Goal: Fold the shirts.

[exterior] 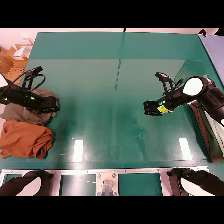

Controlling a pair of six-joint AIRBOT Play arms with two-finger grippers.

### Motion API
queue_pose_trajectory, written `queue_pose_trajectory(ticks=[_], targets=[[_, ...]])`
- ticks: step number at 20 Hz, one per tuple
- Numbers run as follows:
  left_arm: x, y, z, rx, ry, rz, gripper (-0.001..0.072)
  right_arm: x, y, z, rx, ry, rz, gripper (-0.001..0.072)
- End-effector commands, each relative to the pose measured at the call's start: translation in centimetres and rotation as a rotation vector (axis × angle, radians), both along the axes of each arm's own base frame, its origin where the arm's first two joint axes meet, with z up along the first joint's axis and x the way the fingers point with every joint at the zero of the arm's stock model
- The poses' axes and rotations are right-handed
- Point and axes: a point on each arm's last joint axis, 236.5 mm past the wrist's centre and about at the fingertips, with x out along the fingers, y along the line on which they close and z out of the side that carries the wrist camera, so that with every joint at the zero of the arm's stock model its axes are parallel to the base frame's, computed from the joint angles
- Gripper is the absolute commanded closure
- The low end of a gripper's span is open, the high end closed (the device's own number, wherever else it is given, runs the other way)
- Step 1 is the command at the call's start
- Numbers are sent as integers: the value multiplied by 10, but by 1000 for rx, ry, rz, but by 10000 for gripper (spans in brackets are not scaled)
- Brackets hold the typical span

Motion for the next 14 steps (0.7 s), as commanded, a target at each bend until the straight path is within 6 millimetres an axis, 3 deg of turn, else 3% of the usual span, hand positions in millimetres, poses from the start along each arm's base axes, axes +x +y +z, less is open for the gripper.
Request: queue_pose_trajectory(ticks=[1, 11, 14], targets=[[0, 0, 0, 0, 0, 0, 684, 0, 0, 0, 0, 0, 1, 696], [2, 0, 0, 1, -9, 4, 684, 0, 0, 0, 0, 0, 1, 697], [38, 6, 8, 4, -149, 77, 684, 4, 1, 1, 4, -16, -5, 696]])
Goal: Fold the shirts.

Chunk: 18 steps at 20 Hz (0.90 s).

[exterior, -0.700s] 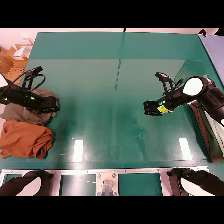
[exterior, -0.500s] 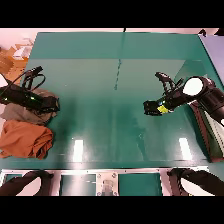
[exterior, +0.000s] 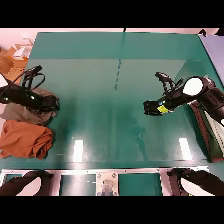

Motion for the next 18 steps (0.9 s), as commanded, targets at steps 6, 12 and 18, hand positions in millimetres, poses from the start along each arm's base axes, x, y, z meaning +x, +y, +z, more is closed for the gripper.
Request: queue_pose_trajectory(ticks=[6, 12, 18], targets=[[72, 18, 23, 29, -298, 144, 684, 7, 1, 1, 6, -28, -9, 696], [77, 159, 6, 705, -320, 93, -13, 20, 3, 4, 16, -81, -27, 694], [41, 174, -99, 770, 3, -46, -13, 21, 2, 0, 10, -74, -27, 619]])
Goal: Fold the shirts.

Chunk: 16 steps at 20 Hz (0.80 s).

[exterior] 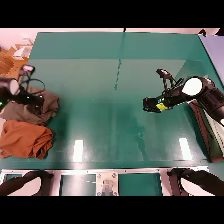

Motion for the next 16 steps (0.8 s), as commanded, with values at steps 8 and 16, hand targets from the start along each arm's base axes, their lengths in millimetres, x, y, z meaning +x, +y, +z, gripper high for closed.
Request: queue_pose_trajectory(ticks=[8, 16], targets=[[-12, 40, -68, 193, 219, -75, 684, 1, 0, -3, -3, 4, -1, 622], [52, -26, 75, -27, -58, -13, 686, 16, 3, 21, 8, -60, 10, 697]])
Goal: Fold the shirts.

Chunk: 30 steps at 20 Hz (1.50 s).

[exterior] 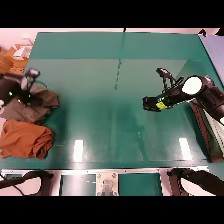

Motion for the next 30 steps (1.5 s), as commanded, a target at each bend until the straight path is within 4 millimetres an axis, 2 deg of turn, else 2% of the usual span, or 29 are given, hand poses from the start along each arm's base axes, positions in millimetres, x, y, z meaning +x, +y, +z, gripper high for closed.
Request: queue_pose_trajectory(ticks=[1, 3, 4, 6, 8, 9, 11, 15, 16, 17, 18, 19, 20, 21, 23, 24, 25, 26, 28, 30], targets=[[31, -71, 99, -179, -195, -70, 686, 14, 2, 24, 8, -64, 16, 697], [39, -139, 174, -291, -344, -205, 686, 23, -2, 49, 12, -101, 11, 697], [36, -169, 201, -333, -390, -268, 685, 28, -7, 62, 11, -121, 3, 697], [25, -226, 243, -391, -460, -401, 686, 39, -22, 89, 9, -173, -31, 697], [12, -280, 266, -447, -518, -519, 686, 47, -41, 113, 9, -222, -78, 697], [4, -306, 270, -485, -526, -574, 686, 48, -51, 121, 8, -238, -103, 697], [-11, -344, 254, -559, -459, -608, 685, 46, -69, 130, 2, -249, -147, 697], [-48, -428, 190, -819, -171, -642, 684, 37, -89, 129, -10, -215, -189, 696], [-57, -439, 172, -854, -82, -633, 683, 36, -91, 128, -16, -211, -193, 682], [-67, -443, 153, -866, 14, -625, 644, 36, -93, 126, -26, -207, -194, 587], [-73, -440, 137, -843, 83, -618, 340, 34, -96, 121, -39, -196, -195, 477], [-75, -429, 126, -810, 134, -603, 86, 32, -100, 115, -58, -181, -197, 467], [-73, -416, 122, -793, 160, -581, 79, 30, -105, 107, -81, -164, -200, 466], [-67, -400, 122, -783, 173, -550, 79, 26, -111, 96, -106, -140, -209, 434], [-50, -361, 124, -770, 185, -467, 80, 17, -117, 72, -113, -77, -224, 405], [-42, -339, 121, -762, 190, -417, 80, 11, -120, 55, -114, -39, -233, 363], [-32, -313, 116, -741, 195, -357, 79, 5, -121, 36, -115, -5, -240, 282], [-25, -286, 109, -712, 202, -298, 79, -1, -121, 17, -113, 28, -248, 276], [-15, -236, 86, -676, 221, -169, 79, -17, -109, -21, -64, 98, -264, 277], [-16, -202, 54, -679, 263, -52, 78, -32, -82, -49, 52, 156, -272, 278]])
